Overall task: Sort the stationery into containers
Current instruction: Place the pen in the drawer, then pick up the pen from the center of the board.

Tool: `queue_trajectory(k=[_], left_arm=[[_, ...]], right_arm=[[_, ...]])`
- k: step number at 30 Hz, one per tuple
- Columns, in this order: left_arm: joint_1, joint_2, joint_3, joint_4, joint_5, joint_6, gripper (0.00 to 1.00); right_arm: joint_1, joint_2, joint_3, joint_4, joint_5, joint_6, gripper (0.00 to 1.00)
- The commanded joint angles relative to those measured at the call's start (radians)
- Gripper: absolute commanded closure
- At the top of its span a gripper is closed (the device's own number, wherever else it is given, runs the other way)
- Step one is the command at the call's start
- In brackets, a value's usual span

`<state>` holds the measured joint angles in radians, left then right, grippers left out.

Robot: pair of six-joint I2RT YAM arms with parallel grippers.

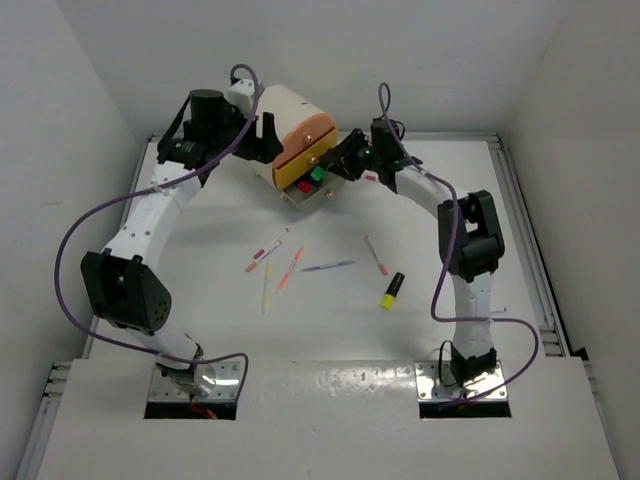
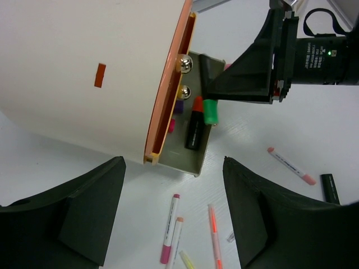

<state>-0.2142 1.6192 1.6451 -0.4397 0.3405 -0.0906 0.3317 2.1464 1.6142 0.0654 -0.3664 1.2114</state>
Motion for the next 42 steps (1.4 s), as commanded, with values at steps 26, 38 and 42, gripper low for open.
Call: queue_trajectory(k=[26,38,42], left_arm=[[-0.717,0.407,0.207,-0.338,-0.038,0.281,0.29],[-0.872,0.663,0.383,-0.465,-0.103,0.275,0.28],[-0.886,0.677,0.355,-0.433,-0.139,0.256,0.27]], right_arm=[[-0.615,-0.815,-0.597,-0.345,-0.080,-0.427,0.43],[-0.738,-0.925,-0.725,-0.372,-0.127,-0.441,0.45],[-0.738,-0.912,-0.714,-0.369,-0.140,-0.431,0.45]])
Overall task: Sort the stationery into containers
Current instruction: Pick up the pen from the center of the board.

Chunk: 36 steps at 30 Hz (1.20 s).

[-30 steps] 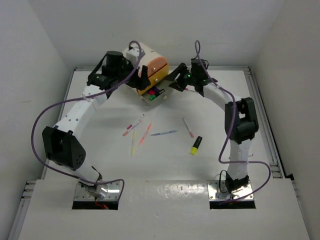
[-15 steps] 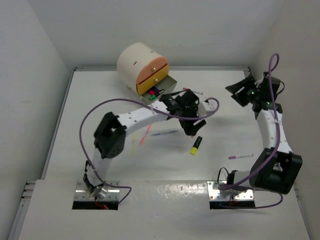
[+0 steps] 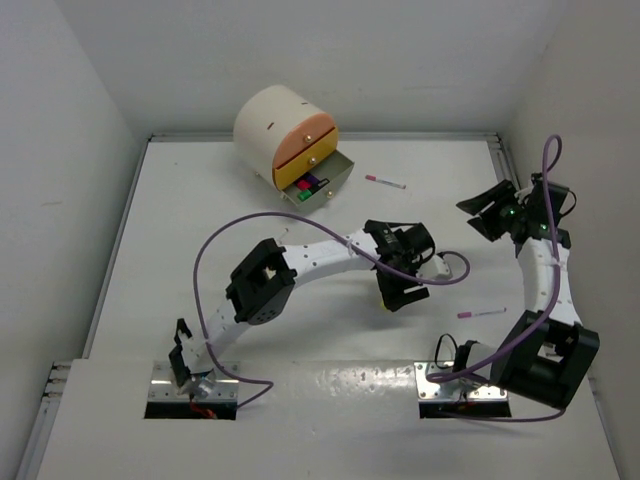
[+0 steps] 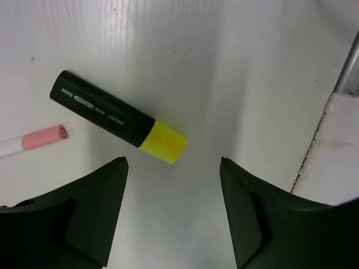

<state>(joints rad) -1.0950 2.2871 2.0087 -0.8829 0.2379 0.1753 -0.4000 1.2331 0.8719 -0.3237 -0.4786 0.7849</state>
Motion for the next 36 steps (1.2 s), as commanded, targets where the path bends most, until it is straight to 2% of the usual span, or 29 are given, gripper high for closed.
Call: queue_trajectory(k=[1,22,36], left_arm=[[-0.005,0.014,-0.008,0.015,-0.049,-0.016,0.27],[-0.006,0.092,-0.030,0.127,-0.111,-0.008,0.29],[-0.013,0.140,0.019,0.157,-0.120,-0.031,0.29]], right_arm=[[-0.007,0.002,0.033,0.018,-0.028,-0.004,0.45],[-0.011,0.011,0.038,0.002,-0.049,-0.022,0.45],[-0.011,0.019,0.024,0.005,-0.049,-0.024,0.45]])
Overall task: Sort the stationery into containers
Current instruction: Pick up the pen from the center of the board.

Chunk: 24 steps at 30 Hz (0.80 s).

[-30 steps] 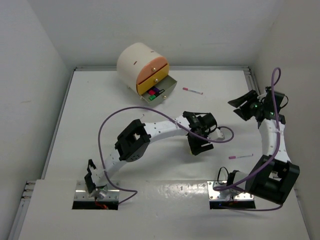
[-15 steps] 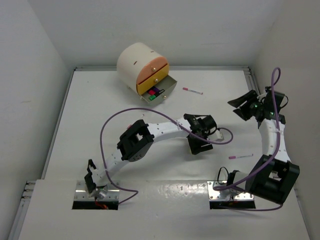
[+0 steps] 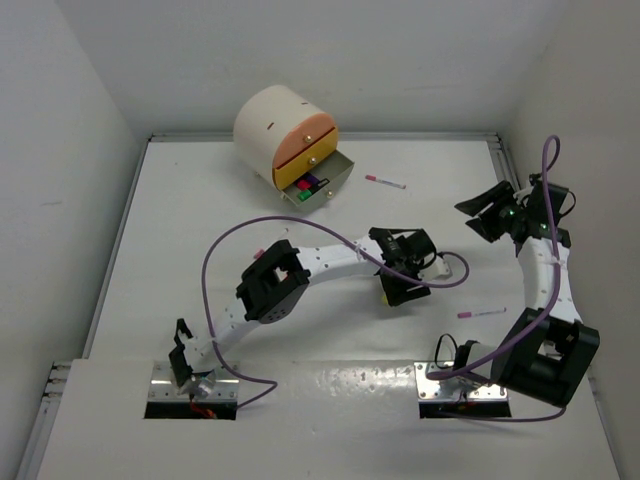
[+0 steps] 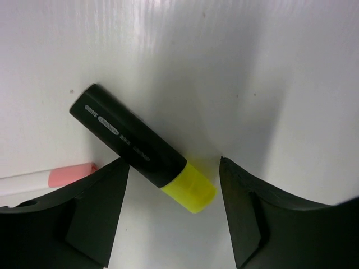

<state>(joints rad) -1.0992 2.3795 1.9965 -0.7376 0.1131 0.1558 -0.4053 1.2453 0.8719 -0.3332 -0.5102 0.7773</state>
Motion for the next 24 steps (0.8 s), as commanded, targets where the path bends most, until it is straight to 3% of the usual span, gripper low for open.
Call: queue_trajectory(k=[1,4,8,11,17,20,24], left_arm=[[-0.010,0.053,0.042,0.004,0.011,-0.013,0.27],[-0.010,0.070,0.073,0.000,0.051,-0.016,0.20],[-0.008,0.076,0.067,0.001,0.037,-0.028,0.22],[-0.004,0.073,0.041,0.000,0.008,-0.033,0.30],[0.036,0.018,-0.067,0.020,-0.006,-0.015,0.59],[0.035,-0.058,-0.117,0.082,-0.012,-0.001,0.65],[0.036,-0.160,-0.073,0.102,-0.029,-0.015,0.72]], right_arm=[[-0.006,0.009,0.024,0.014,-0.016,-0.016,0.45],[-0.006,0.011,0.024,0.014,-0.017,-0.018,0.44],[-0.006,0.014,0.027,0.014,-0.019,-0.019,0.45],[-0.006,0.020,0.030,0.016,-0.021,-0.018,0.46],[-0.006,0.026,0.026,0.029,-0.027,-0.012,0.50],[-0.004,0.026,0.019,0.034,-0.025,-0.016,0.51],[0.002,0.020,0.006,0.045,-0.013,-0.016,0.53]])
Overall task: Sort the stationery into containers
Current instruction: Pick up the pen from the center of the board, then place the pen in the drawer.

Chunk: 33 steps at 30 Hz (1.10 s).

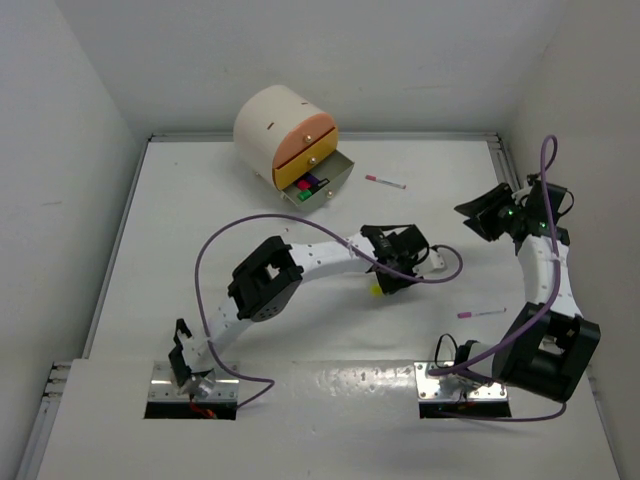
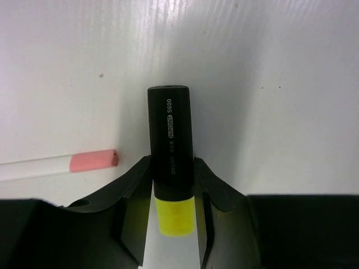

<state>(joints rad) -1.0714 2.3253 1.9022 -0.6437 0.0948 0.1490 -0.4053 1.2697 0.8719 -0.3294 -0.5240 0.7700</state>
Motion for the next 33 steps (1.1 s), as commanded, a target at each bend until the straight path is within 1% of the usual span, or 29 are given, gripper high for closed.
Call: queue_trajectory(k=[1,4,6,7,8,10,12,15,16,21,25,33], left_arm=[[0.016,-0.150,0.052,0.006,-0.015,-0.012,0.74],[0.045,-0.219,0.115,-0.017,-0.036,-0.009,0.77],[0.068,-0.237,0.191,-0.068,-0.087,0.015,0.79],[0.089,-0.242,0.204,-0.083,-0.145,0.027,0.80],[0.103,-0.250,0.210,-0.085,-0.167,0.044,0.80],[0.149,-0.273,0.187,-0.064,-0.219,0.089,0.81],[0.207,-0.291,0.144,-0.039,-0.233,0.118,0.81],[0.263,-0.294,0.123,0.007,-0.242,0.153,0.81],[0.293,-0.291,0.115,0.033,-0.253,0.165,0.81],[0.369,-0.250,0.126,0.104,-0.291,0.241,0.81],[0.409,-0.208,0.153,0.154,-0.317,0.276,0.81],[0.465,-0.130,0.199,0.197,-0.339,0.313,0.80]], right_arm=[[0.006,0.000,0.003,0.050,0.001,-0.003,0.53],[0.023,0.017,0.001,0.064,0.001,0.009,0.54],[0.036,0.029,0.006,0.085,-0.002,0.023,0.55],[0.052,0.034,0.009,0.099,-0.001,0.031,0.55],[0.063,0.039,0.012,0.104,-0.001,0.031,0.55],[0.092,0.054,0.019,0.125,-0.002,0.035,0.55],[0.115,0.069,0.030,0.145,-0.010,0.051,0.56],[0.132,0.114,0.059,0.184,-0.025,0.084,0.57],[0.141,0.125,0.068,0.196,-0.028,0.092,0.57],[0.157,0.189,0.130,0.214,-0.039,0.117,0.57],[0.168,0.211,0.145,0.222,-0.041,0.114,0.57],[0.189,0.223,0.145,0.219,-0.036,0.088,0.57]])
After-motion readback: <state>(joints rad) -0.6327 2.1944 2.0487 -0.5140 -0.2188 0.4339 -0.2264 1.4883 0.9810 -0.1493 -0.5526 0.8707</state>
